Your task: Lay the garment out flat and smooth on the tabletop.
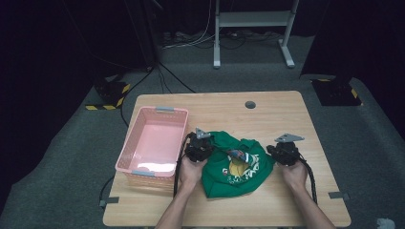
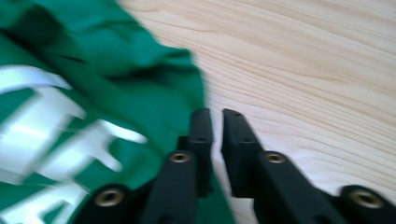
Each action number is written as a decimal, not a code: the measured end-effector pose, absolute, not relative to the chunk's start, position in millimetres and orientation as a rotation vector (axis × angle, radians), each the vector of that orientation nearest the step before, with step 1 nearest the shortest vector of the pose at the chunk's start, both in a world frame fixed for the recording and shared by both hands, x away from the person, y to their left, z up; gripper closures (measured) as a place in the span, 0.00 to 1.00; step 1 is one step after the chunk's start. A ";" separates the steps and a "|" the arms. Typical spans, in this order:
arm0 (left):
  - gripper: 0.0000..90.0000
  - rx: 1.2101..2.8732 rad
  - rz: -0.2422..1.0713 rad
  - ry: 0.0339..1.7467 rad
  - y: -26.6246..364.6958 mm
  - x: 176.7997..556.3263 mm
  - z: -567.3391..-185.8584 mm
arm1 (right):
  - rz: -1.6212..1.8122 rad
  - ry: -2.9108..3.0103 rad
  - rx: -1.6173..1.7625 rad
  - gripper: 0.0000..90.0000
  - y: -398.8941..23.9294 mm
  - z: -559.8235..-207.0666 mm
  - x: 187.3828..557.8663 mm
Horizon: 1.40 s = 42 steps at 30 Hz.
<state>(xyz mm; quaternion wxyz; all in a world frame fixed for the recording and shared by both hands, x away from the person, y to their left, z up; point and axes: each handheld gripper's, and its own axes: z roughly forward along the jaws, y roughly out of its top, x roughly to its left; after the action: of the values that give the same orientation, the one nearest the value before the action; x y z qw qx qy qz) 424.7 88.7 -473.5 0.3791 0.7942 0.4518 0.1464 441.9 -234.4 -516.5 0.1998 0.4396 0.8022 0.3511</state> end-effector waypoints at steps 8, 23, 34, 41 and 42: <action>0.94 2.033 0.376 1.165 89.5 425.9 -477.8 | 0.934 2.298 1.223 0.83 -217.0 -528.2 446.6; 0.94 2.047 0.359 1.128 97.9 417.9 -475.5 | 0.954 2.234 1.231 0.98 -232.7 -513.4 446.9; 0.88 2.074 0.346 1.123 91.0 417.3 -482.5 | 0.898 2.242 1.249 0.95 -229.8 -520.0 453.8; 0.67 1.956 0.387 1.140 91.8 416.9 -477.0 | 0.971 2.210 1.223 0.76 -226.8 -514.3 445.9; 0.65 1.952 0.393 1.145 92.2 417.5 -476.2 | 0.984 2.203 1.210 0.75 -225.6 -511.9 444.6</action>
<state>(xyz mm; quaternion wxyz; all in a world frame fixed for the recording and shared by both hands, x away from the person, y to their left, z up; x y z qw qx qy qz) 417.5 92.2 -476.2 0.4100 0.7751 0.4548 0.1560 444.6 -225.6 -511.9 0.2194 0.4375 0.7963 0.3556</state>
